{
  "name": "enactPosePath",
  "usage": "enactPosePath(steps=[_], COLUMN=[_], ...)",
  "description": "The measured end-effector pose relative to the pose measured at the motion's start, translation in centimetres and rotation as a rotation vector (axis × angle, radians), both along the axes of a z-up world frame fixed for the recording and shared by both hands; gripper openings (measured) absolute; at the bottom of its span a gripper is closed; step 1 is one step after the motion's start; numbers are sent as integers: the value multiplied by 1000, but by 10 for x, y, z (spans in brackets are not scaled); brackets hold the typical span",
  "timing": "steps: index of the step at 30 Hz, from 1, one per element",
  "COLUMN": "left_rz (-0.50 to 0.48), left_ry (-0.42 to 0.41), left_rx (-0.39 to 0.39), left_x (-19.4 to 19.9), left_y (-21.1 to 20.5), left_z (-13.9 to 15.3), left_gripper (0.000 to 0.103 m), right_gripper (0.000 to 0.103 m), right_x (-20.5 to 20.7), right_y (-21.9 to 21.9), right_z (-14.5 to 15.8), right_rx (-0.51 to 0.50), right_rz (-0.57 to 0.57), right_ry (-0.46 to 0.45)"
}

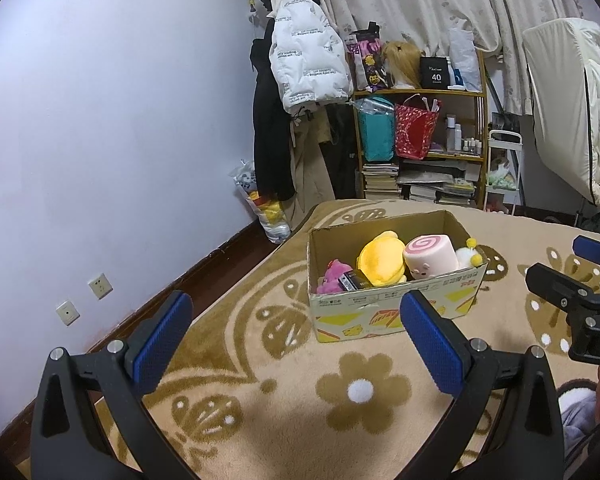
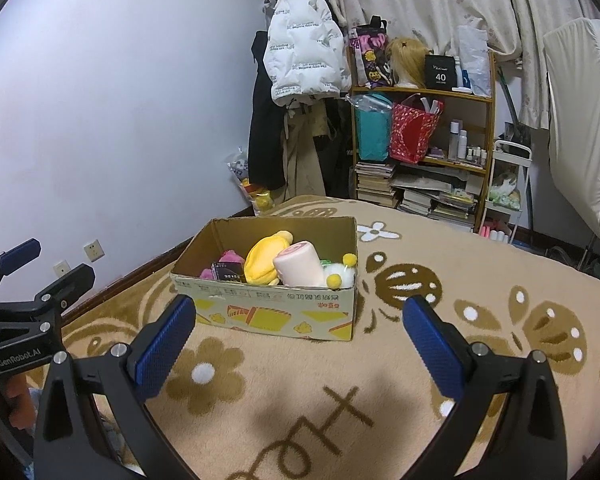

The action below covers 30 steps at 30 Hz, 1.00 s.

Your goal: Organize soft objects

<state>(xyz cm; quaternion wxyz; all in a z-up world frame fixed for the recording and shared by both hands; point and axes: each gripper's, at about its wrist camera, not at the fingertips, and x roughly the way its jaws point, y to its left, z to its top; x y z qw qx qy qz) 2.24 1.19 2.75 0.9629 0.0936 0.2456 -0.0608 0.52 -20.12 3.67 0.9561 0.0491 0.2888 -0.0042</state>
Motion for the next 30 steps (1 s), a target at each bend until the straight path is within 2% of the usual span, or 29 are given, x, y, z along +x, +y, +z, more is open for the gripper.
enactPosePath(steps=[20,25,30], left_rz=[-1,-39,-37], left_ry=[22,20,25], left_rx=[11,4,22], left_x=[4,4,4], left_y=[0,-1,-4], left_z=[-6,-7,-10], left_gripper=[103,103,103], right_gripper=[103,103,103], right_x=[-4,-7,-6], right_y=[-3,-3,-3], right_z=[1,1,1], right_rx=[1,-1,4], right_rz=[-5,-4,-8], right_ry=[-14,-14,-12])
